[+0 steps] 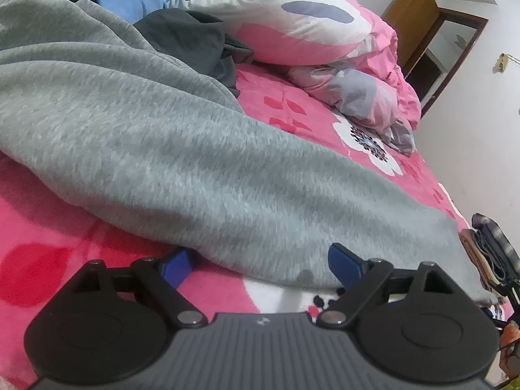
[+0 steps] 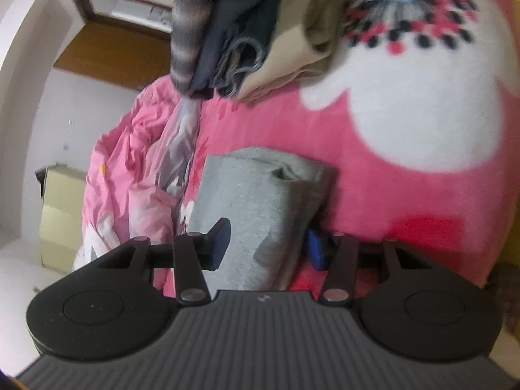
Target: Fold clothes
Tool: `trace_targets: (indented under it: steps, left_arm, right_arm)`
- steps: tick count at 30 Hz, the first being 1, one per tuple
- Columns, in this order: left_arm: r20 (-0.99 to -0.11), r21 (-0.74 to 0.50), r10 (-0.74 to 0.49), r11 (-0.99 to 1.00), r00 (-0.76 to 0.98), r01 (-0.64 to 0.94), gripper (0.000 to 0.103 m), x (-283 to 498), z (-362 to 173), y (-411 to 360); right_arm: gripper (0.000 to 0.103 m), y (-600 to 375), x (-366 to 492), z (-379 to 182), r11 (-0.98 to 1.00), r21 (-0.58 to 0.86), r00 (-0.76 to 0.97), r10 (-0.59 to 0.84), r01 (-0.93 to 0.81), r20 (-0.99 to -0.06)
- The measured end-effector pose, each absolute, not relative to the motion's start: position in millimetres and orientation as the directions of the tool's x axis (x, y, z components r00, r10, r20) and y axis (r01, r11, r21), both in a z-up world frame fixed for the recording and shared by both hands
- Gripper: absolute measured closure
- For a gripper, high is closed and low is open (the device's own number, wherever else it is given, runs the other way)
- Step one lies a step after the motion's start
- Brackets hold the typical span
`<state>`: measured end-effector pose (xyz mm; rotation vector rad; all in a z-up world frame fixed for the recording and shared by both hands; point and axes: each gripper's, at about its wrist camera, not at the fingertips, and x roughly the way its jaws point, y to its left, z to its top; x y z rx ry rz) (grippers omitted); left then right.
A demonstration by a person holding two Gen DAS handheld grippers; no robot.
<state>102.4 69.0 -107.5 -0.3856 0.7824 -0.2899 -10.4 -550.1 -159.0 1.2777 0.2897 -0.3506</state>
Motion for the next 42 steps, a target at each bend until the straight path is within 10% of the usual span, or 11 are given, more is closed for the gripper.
trace_targets:
  steps: [3, 12, 18, 23, 27, 42]
  left_arm:
    - [-0.631, -0.431, -0.360, 0.899, 0.687, 0.076, 0.015, 110.0, -106.6, 63.8]
    - [-0.640, -0.423, -0.371, 0.901, 0.673, 0.095, 0.021, 108.8, -90.2, 43.7]
    - [-0.652, -0.424, -0.380, 0.900, 0.656, 0.099, 0.022, 101.0, -104.7, 46.6]
    - [-0.637, -0.458, -0.416, 0.882, 0.649, 0.115, 0.022, 97.8, -103.3, 60.7]
    - [-0.626, -0.464, -0.428, 0.876, 0.652, 0.131, 0.021, 88.8, -100.9, 73.0]
    - [-0.477, -0.496, -0.270, 0.868, 0.836, -0.002, 0.018, 31.8, -65.9, 193.6]
  right_arm:
    - [0.095, -551.5, 2.7, -156.9, 0.312, 0.863, 0.916, -0.087, 0.397, -0.390]
    - [0.097, -571.8, -36.3, -129.7, 0.348, 0.891, 0.951, -0.204, 0.294, -0.234]
    - [0.098, -590.9, -45.2, -178.8, 0.261, 0.896, 0.932, -0.126, 0.361, -0.339]
    - [0.074, -597.4, -71.0, -164.9, 0.264, 0.894, 0.926, -0.213, 0.363, -0.313]
    - [0.074, -574.8, -80.2, -126.8, 0.391, 0.820, 0.892, -0.345, 0.419, -0.291]
    - [0.074, -319.1, 85.4, -48.0, 0.838, 0.514, 0.889, 0.363, -0.181, -0.280]
